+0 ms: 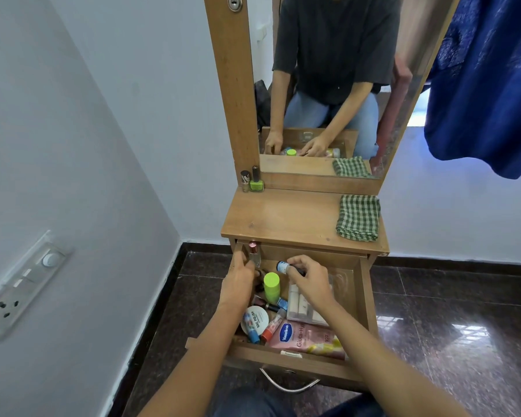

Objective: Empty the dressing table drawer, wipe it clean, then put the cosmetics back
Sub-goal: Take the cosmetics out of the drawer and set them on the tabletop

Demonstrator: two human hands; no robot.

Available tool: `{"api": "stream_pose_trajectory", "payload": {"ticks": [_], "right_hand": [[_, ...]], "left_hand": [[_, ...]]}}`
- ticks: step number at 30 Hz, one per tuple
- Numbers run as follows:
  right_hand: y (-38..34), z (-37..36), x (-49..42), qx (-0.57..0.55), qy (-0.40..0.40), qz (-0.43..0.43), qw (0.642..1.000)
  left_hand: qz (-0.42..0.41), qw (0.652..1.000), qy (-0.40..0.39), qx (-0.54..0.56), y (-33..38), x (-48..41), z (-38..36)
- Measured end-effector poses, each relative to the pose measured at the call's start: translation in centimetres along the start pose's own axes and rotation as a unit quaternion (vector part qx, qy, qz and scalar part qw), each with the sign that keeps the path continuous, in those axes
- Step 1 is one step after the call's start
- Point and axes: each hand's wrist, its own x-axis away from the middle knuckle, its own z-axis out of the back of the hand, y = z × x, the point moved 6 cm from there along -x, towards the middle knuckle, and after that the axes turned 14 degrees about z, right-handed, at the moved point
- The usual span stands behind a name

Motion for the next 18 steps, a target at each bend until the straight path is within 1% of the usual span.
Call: {"api": "stream_pose_trajectory", "payload": {"ticks": [3, 6, 8, 11, 15, 18], "right_hand": [[-0.4, 0.4, -0.2, -0.019, 0.020, 0.002, 1.000], [-1.2, 0.8, -0.3, -0.046, 0.037, 0.011, 0.998], [-1.4, 0.8, -0.4, -0.070, 0.042, 0.011, 0.997], [-1.5, 0.9, -0.4, -0.081, 0.043, 0.007, 0.996], [-1.2, 1.0, -0.4, -0.086, 0.049, -0.002, 0.995], [-1.2, 1.1, -0.5, -0.086, 0.056, -0.001, 0.995]], "left_hand": [[0.034, 0.993, -0.021, 0.108, 0.3, 0.0, 0.5], [0.089, 0.968, -0.038, 0.231, -0.3, -0.2, 0.1], [0.113, 0.950, -0.039, 0.289, -0.4, -0.2, 0.1], [0.119, 0.936, -0.023, 0.331, 0.1, -0.6, -0.1], [0.131, 0.926, 0.001, 0.353, 0.2, -0.9, -0.6], [0.126, 0.910, 0.014, 0.395, 0.0, -0.4, 0.0]]}}
